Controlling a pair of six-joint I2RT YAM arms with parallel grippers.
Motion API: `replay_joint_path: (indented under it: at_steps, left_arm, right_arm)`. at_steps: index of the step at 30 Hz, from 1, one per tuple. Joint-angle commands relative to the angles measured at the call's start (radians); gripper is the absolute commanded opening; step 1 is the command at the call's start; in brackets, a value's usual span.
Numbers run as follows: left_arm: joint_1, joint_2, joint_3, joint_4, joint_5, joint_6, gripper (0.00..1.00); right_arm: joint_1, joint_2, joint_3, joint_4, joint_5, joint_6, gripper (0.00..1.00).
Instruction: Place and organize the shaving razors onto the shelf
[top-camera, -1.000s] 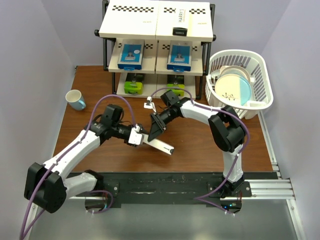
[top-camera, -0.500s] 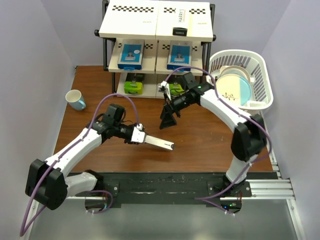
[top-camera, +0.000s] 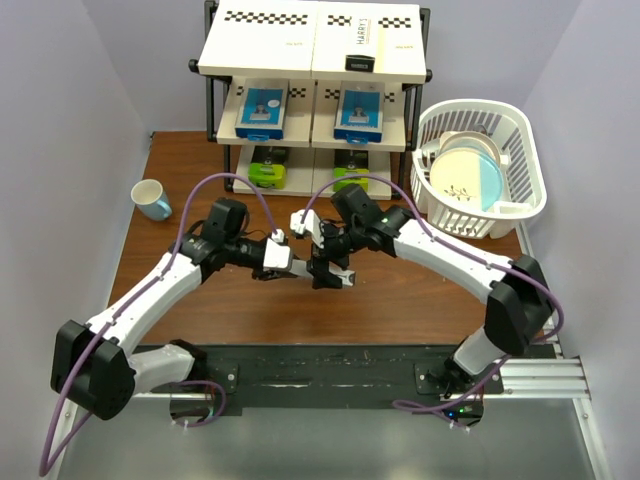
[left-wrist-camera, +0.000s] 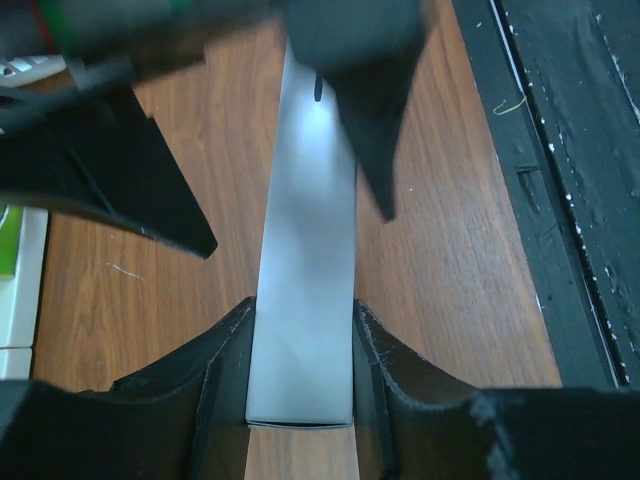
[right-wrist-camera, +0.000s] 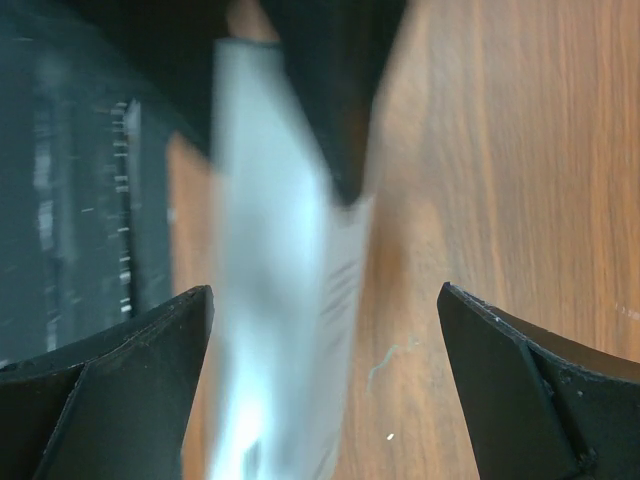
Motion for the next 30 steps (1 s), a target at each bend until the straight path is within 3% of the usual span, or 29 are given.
replay_joint_path:
  at_steps: [1,5,6,8,9,11,15,18,19,24,30]
  left_arm:
    - [0.002,-0.027,0.04,0.011,0.057,-0.018,0.38]
    - [0.004,-0.027,0.037,0.007,0.042,-0.013,0.4]
    - [0.004,-0.028,0.037,0.01,0.034,-0.015,0.41]
    - [0.01,-0.033,0.032,0.054,-0.004,-0.056,0.49]
    - [0.016,-0.04,0.014,0.101,-0.033,-0.106,0.5]
    - [0.057,-0.079,-0.014,0.256,-0.085,-0.287,0.56]
    - [0.165,-0.166,-0.109,0.487,-0.17,-0.586,0.64]
    - [0.211,-0.214,-0.135,0.57,-0.182,-0.686,0.66]
    - [0.214,-0.22,-0.141,0.576,-0.176,-0.702,0.66]
    - [0.229,-0.24,-0.193,0.593,-0.184,-0.801,0.66]
    - [0.295,-0.286,-0.206,0.579,-0.365,-0.919,0.68]
  right_arm:
    - [-0.002,0.016,0.036,0.086,0.064,0.052,0.98]
    - [-0.002,0.036,0.061,0.08,0.067,0.055,0.8]
    - [-0.002,0.034,0.069,0.082,0.043,0.065,0.72]
    - [-0.002,0.028,0.082,0.075,0.023,0.071,0.63]
    - [-0.002,0.024,0.088,0.072,0.014,0.084,0.54]
    - [-0.006,0.005,0.087,0.083,0.017,0.12,0.48]
    - [-0.054,-0.006,0.082,0.156,-0.015,0.34,0.4]
    - [-0.104,0.002,0.076,0.207,-0.057,0.448,0.36]
    - [-0.109,0.005,0.072,0.218,-0.075,0.459,0.37]
    - [-0.105,0.037,0.061,0.226,-0.048,0.427,0.66]
    - [-0.002,0.123,0.105,0.18,0.121,0.378,0.88]
